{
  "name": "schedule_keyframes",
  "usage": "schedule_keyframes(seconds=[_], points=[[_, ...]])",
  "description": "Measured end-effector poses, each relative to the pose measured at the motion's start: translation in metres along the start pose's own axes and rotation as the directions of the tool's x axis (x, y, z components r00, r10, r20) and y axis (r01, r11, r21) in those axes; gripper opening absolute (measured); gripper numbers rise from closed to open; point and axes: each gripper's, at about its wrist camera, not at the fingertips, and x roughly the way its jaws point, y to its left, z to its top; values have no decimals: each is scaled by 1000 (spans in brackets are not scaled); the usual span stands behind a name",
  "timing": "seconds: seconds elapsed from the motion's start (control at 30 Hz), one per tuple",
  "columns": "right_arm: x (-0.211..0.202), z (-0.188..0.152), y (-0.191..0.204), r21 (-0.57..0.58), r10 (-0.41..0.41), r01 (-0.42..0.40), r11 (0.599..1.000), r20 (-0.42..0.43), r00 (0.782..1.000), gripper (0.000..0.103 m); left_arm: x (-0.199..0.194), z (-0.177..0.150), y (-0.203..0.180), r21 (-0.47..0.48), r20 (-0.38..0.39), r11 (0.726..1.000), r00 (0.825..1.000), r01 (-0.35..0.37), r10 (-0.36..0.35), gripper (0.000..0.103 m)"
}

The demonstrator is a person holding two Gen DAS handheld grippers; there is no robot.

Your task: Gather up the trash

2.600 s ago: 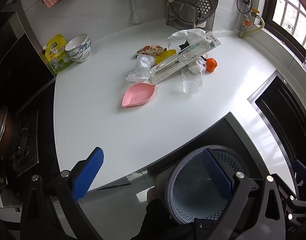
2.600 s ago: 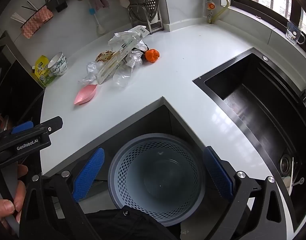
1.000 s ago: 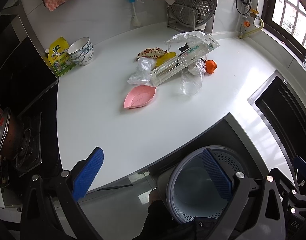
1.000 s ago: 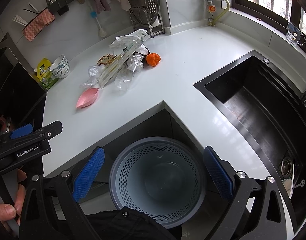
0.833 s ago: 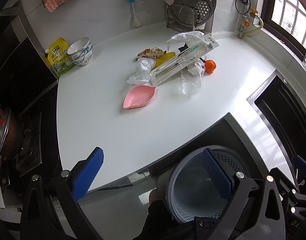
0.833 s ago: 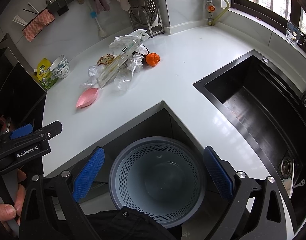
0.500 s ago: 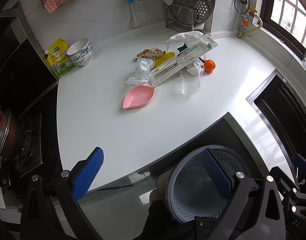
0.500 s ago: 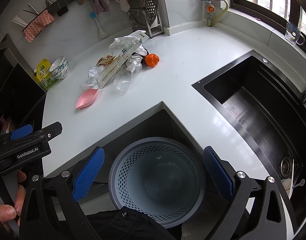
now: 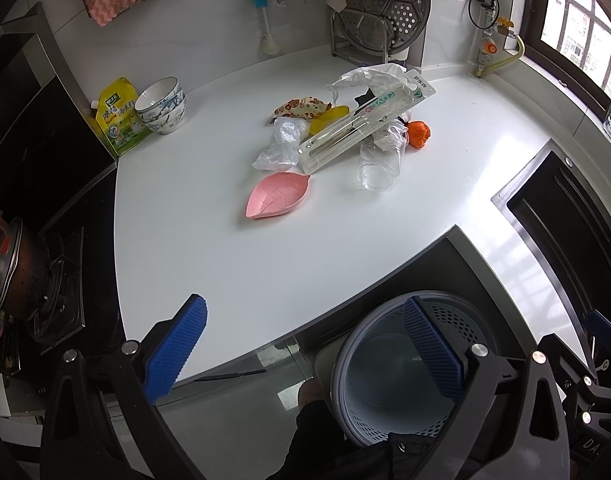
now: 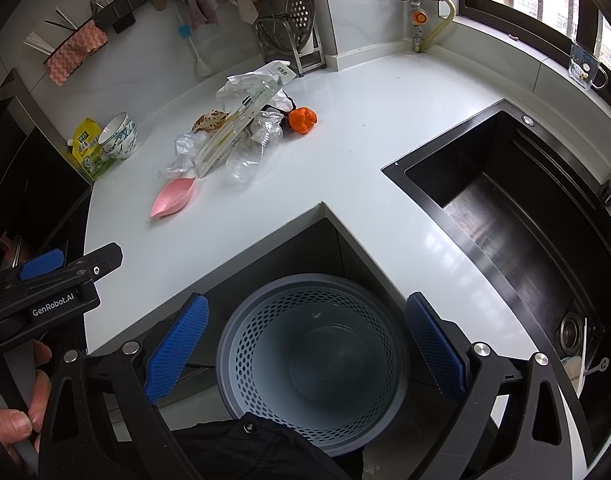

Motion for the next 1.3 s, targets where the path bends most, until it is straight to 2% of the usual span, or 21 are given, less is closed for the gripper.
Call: schedule_keyframes(seconds=[0.7,1.07,1.23,1.3], points=[[-1,4,-9,-2,20,-20,1000,2,1000,94,-7,7,-9,-15,6,1000,1000,-13,13,97],[8,-3,-21,-57,106,-106,993,7,994,94,-1,-14,9,-137,1,989,999,-52,53,97],[21,-3,-28,-95,156,-154,983,17,988,94,9,-19,16,-175,39,979,993,-107,116,97],[29,-1,-29,-108,171,-169,980,11,985,94,11,-22,20,-197,59,975,992,-101,115,97]])
